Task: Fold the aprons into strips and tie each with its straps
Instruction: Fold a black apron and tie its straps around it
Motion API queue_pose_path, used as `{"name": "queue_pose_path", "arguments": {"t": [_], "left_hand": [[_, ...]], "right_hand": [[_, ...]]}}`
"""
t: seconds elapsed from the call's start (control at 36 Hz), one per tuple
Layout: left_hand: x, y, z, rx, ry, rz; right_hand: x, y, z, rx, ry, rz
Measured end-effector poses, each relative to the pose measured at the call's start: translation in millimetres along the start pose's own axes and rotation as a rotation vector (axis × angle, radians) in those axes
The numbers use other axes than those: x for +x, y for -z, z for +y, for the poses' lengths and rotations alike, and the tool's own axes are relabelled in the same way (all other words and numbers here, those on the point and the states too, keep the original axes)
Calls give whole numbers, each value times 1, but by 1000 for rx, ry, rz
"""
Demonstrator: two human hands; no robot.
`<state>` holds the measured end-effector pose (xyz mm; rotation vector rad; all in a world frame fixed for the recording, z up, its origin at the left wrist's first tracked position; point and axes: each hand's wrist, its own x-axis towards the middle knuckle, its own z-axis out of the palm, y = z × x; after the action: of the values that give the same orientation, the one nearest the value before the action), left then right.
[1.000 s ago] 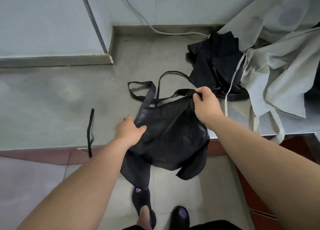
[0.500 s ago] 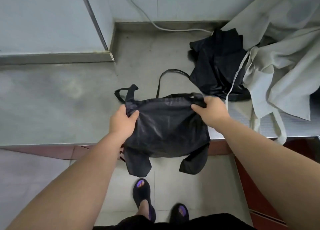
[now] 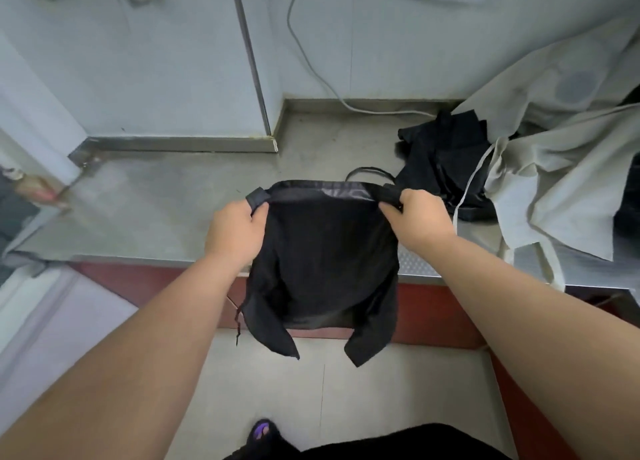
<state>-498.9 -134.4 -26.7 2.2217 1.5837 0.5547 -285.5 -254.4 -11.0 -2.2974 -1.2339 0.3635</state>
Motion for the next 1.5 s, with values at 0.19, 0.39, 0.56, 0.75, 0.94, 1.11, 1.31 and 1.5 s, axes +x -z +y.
{"name": "queue_pose_path", "arguments": {"t": [0.19, 0.39, 0.56, 0.75, 0.94, 1.11, 1.31, 1.5], "left_hand": [[-12, 34, 1, -43, -46, 35], [-28, 63, 2, -598, -29, -24], [-51, 106, 1, -577, -248, 190], [-66, 111, -18, -426, -96, 109], [-81, 119, -34, -453, -120, 22], [-88, 125, -39, -582, -130, -12], [-63, 136, -28, -771, -110, 8], [-24, 124, 12, -940, -132, -68]], "right_hand": [[-27, 19, -37, -59, 14, 43], [-63, 31, -64, 363, -89, 190], [-98, 37, -103, 580, -3, 420], [-126, 18, -107, 531, -201, 358], [-147, 16, -116, 616, -255, 363], [-151, 16, -126, 836, -246, 386], [-137, 25, -129, 915, -102, 388], [-92, 41, -115, 763, 25, 381]]}}
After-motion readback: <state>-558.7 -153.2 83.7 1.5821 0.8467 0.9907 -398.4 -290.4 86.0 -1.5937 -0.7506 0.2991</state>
